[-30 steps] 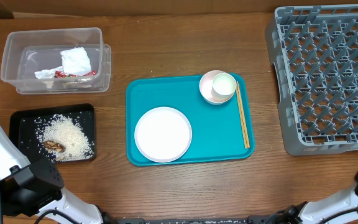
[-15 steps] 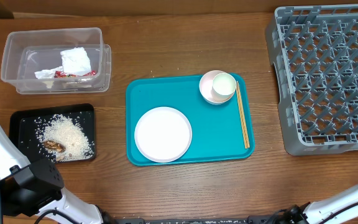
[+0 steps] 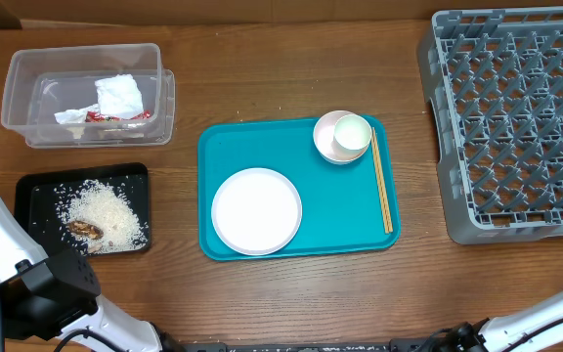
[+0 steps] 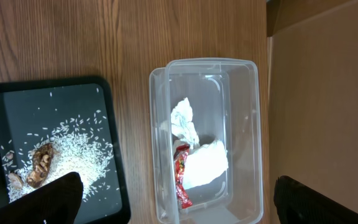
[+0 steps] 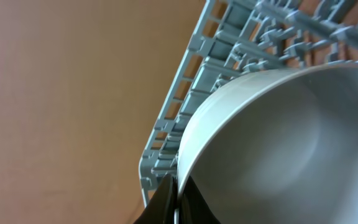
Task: Sort waste into correct bins and load items into the dishwasher
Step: 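Lower the white bowl into the grey dish rack and open the right gripper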
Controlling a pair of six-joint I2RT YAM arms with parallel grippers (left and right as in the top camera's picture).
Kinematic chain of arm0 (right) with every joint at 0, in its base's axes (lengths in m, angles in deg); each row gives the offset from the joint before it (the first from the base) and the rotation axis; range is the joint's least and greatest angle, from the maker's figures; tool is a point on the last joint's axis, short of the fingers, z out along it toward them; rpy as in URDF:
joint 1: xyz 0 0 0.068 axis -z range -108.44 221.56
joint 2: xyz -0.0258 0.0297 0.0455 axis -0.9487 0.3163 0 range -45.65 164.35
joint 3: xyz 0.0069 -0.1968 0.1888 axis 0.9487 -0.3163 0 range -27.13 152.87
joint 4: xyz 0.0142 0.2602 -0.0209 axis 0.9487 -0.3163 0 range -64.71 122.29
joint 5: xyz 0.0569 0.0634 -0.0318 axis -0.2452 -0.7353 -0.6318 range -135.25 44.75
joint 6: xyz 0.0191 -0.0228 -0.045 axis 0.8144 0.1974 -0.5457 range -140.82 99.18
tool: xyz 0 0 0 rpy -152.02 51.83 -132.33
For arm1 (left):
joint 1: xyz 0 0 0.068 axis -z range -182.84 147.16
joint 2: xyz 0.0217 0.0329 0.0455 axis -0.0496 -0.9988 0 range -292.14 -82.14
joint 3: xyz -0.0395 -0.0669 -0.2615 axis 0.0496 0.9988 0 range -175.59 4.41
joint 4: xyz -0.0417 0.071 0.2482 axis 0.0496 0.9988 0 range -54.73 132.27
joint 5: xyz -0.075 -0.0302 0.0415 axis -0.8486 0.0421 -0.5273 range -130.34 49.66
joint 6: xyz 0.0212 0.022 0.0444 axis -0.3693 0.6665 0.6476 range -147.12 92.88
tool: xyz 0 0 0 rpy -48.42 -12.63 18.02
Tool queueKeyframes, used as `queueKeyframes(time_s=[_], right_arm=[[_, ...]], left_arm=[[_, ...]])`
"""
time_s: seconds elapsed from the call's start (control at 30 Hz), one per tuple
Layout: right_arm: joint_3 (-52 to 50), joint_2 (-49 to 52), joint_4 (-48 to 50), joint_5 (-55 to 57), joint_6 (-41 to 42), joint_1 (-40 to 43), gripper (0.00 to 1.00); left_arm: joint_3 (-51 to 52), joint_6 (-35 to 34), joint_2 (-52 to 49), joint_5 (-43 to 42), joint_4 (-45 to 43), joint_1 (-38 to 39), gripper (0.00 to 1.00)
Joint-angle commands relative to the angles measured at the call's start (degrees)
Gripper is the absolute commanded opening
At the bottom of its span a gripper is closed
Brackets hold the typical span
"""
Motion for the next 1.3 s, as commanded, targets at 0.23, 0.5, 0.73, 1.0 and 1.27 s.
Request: queueKeyframes(time_s=[0.23,0.5,0.73,1.0,1.27], right_arm=[[0.00,6.03,5.05,-6.91,-0.42,0.50,0.04],[0.00,6.14,8.79,-13.14,0.17,0.70,0.04],[0.00,6.12,3.82,-9.68,-0.20,2.29,0.04],[0.02,5.97,-3.96,-5.55,-4.59,4.72,0.10],[0.02,-0.09,-10.23,4.22,-4.42,6.84,0.22]], left_arm=[[0.09,-0.59,-0.26,1.16,0.13,-0.20,1.00],[0.09,-0.59,-0.26,1.14,0.13,-0.15,1.00],[0.09,-0.57,-0.26,1.16,0.13,-0.17,1.00],[0.09,-0.59,-0.26,1.14,0.13,-0.17,1.00],[0.09,-0.57,-0.26,1.16,0.13,-0.17,1.00]])
